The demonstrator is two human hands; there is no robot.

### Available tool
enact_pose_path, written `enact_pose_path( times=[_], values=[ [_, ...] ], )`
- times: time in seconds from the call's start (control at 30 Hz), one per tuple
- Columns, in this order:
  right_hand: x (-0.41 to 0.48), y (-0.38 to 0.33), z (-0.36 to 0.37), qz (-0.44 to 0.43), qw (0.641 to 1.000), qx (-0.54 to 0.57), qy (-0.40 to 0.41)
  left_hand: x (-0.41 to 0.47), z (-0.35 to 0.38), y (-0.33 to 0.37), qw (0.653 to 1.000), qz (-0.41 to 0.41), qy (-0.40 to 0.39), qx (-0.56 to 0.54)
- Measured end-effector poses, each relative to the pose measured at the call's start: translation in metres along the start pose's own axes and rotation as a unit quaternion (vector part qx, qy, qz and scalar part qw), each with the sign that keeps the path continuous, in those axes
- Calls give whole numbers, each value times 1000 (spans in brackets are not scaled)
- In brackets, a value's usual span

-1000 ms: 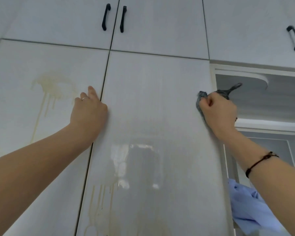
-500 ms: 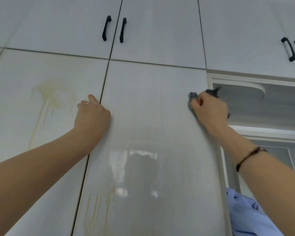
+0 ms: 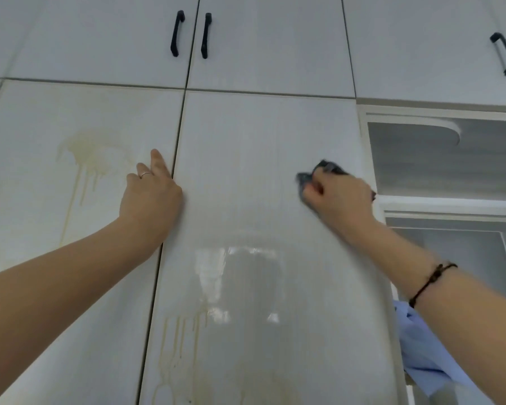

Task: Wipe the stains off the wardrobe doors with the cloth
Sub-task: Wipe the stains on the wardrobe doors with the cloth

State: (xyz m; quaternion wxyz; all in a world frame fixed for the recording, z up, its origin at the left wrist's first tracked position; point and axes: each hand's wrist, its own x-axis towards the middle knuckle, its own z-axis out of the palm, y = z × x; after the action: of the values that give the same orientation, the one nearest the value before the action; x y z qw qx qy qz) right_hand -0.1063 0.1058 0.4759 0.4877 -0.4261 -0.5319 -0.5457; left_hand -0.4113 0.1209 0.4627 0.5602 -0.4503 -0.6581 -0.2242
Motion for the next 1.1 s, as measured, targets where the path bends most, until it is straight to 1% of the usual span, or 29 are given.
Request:
enact_pose_path(
  times=[0.03,0.07,0.1,0.13,0.17,0.2,0.27,0.3,0.33,0.37,0.4,0.43,0.47,0.5,0.53,0.57,0.6,0.67,0.73,0.77,0.83,0.87,0.9,0.93,0.97,1.0,1.03,1.07,1.1],
  values=[
    [24,24,-6,102,995,9,15,-1,4,-1,1000,0,9,-1],
    [36,40,-7,171,984,32,41,-3,8,-2,1000,-2,16,1],
    [35,43,-6,196,978,40,53,-4,12,-3,1000,-5,25,-5],
    [23,36,-2,193,979,23,56,-6,16,-2,999,-4,32,-18],
    [-1,22,4,170,984,16,56,-7,18,-1,999,-3,38,-26],
    [-33,3,7,117,991,35,55,-6,20,-1,999,-2,41,-30],
    [-115,-33,8,-36,997,66,9,-8,22,-4,998,3,43,-34],
    [-147,-39,10,-118,991,54,-18,-8,22,-7,998,10,48,-31],
    [-159,-34,10,-174,984,35,-36,-11,22,-9,998,22,50,-29],
    [-149,-22,8,-192,980,17,-39,-13,22,-11,998,34,55,-22],
    [-128,-5,4,-161,987,-10,-26,-16,22,-12,997,44,64,-11],
    [-101,12,1,-87,996,-19,-14,-18,24,-14,996,52,72,5],
    [-74,30,-7,13,1000,-13,-2,-22,25,-15,996,58,73,13],
    [-52,44,-14,106,994,3,11,-27,26,-16,996,61,71,13],
    [-47,53,-17,166,985,27,22,-32,27,-16,996,65,66,7],
    [-53,51,-16,195,980,37,23,-37,28,-16,996,67,65,3],
    [-72,43,-15,200,979,30,20,-42,28,-15,995,67,67,2],
    [-134,19,-9,132,991,-5,16,-48,29,-12,996,60,62,4],
    [-208,-2,-14,-4,999,-35,-20,-55,26,-5,998,57,39,-10],
    [-237,-6,-18,-72,997,-30,-29,-60,23,-4,998,55,27,-19],
    [-257,7,-18,-163,986,-16,-40,-68,21,1,998,51,12,-26],
    [-245,14,-16,-178,982,-39,-41,-72,22,2,998,53,13,-28],
    [-224,20,-13,-161,984,-72,-33,-75,23,2,998,58,16,-32],
    [-198,26,-6,-102,991,-90,-1,-78,23,1,997,65,15,-42],
    [-167,30,-7,4,997,-76,21,-83,23,1,996,72,11,-58],
    [-139,30,-12,101,992,-63,50,-87,24,-1,994,78,9,-74],
    [-114,21,-12,175,982,-37,61,-90,28,-7,993,82,11,-82],
    [-104,8,-11,227,972,-15,53,-92,32,-11,991,92,17,-92],
    [-102,-12,-9,251,967,-4,39,-93,36,-15,989,106,21,-106]
  ],
)
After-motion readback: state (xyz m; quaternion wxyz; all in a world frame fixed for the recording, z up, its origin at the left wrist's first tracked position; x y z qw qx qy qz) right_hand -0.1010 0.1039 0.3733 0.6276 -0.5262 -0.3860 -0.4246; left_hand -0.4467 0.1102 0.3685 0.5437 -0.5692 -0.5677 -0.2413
